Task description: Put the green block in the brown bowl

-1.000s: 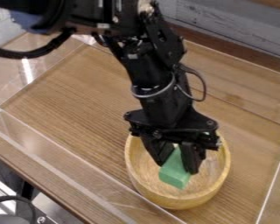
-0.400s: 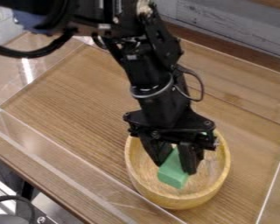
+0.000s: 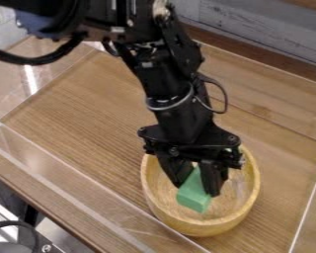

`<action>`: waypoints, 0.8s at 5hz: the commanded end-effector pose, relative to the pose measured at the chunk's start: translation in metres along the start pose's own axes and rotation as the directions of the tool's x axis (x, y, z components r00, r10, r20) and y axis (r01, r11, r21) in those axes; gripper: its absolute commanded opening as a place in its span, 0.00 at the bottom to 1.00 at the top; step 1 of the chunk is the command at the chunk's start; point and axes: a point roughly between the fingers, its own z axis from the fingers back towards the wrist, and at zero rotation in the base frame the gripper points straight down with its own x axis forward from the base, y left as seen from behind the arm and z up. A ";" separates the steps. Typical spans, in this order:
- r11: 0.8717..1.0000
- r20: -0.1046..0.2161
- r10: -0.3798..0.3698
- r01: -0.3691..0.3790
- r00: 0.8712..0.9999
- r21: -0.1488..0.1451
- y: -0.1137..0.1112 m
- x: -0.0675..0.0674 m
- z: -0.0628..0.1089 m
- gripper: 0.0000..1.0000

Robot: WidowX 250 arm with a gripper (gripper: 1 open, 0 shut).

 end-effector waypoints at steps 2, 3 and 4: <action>1.000 0.033 -0.010 0.010 0.999 -0.012 -0.001 0.011 0.009 0.00; 1.000 0.032 -0.008 0.009 0.999 -0.013 0.000 0.013 0.010 0.00; 1.000 0.031 -0.008 0.008 0.999 -0.013 0.001 0.014 0.010 0.00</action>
